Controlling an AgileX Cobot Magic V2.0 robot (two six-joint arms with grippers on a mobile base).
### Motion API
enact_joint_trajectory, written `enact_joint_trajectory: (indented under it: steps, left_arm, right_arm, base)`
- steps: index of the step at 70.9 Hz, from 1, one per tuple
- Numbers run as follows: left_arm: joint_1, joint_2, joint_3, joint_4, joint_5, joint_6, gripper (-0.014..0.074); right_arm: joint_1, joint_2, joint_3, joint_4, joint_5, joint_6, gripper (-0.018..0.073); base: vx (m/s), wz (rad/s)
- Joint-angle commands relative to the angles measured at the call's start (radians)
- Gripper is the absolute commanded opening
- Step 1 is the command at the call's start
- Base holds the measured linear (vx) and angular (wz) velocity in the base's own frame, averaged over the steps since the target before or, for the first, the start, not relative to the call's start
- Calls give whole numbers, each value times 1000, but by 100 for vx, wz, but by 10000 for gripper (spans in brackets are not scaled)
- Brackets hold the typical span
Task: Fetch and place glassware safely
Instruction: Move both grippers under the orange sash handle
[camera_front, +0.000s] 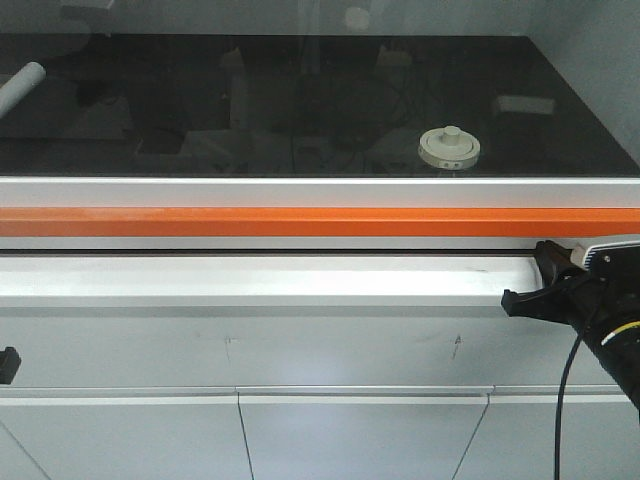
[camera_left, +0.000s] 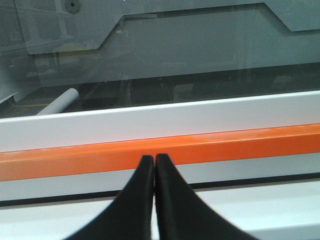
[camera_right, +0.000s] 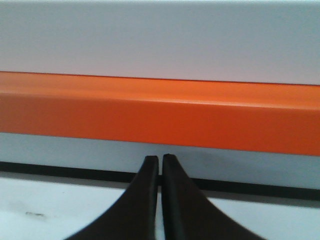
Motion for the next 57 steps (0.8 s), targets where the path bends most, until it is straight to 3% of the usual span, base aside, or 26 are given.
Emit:
enact_joint_trajectory:
  steps: [1, 34, 57]
  left_arm:
    - [-2, 2, -23, 1, -83, -6, -7]
    - [-2, 50, -23, 1, -102, -6, -7]
    - [-2, 294, -96, 13, -205, -5, -7]
  right_arm:
    - [-5, -7, -35, 19, -89, -10, -1]
    - [-5, -11, -41, 23, -186, -10, -1]
    - [-5, -11, -41, 24, -186, -10, -1]
  base:
    - [0, 0]
    - [0, 0]
    - [0, 0]
